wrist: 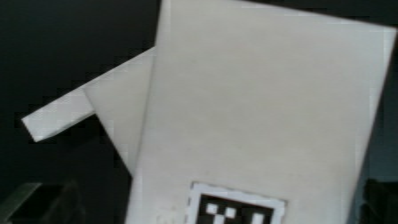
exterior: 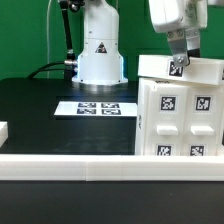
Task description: Assemble cabinet
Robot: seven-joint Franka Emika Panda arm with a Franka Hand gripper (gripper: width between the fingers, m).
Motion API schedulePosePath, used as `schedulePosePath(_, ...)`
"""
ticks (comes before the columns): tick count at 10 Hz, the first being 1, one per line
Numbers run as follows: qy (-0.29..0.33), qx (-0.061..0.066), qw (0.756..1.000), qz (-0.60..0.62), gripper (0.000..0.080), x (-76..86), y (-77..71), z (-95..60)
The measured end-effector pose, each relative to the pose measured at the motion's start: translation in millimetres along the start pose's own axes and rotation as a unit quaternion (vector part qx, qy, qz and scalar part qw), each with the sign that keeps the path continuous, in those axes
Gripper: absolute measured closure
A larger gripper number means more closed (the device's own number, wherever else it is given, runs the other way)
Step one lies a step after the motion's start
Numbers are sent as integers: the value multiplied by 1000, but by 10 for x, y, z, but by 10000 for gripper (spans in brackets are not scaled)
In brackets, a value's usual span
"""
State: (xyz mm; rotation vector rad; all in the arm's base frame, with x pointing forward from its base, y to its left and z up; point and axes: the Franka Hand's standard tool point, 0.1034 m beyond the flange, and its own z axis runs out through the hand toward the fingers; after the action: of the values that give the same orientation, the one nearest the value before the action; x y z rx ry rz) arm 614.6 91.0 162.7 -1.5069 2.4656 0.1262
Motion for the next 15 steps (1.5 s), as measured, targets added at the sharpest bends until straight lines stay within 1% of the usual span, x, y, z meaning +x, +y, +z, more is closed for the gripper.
schedulePosePath(3,-12,9,1000,-14,2,-77,-36,-155)
schedulePosePath(4,-16,11,1000,-25,2,-87,-46,-169)
schedulePosePath(7,-14,9,999,-44,2,-80,-35,-146)
schedulePosePath(8,-4,-9,991,-133,2,-73,-7,-138)
schedulePosePath(9,-1,-17,976,-217,2,-104,-30,-149)
schedulePosePath(10,0,-21,959,-284,2,-134,-45,-159)
schedulePosePath(11,-2,-26,936,-350,2,-148,-49,-159)
schedulePosePath(12,-3,-29,912,-408,2,-155,-55,-157)
schedulePosePath(13,-4,-28,893,-449,2,-152,-60,-156)
schedulePosePath(15,-5,-28,843,-538,2,-145,-62,-155)
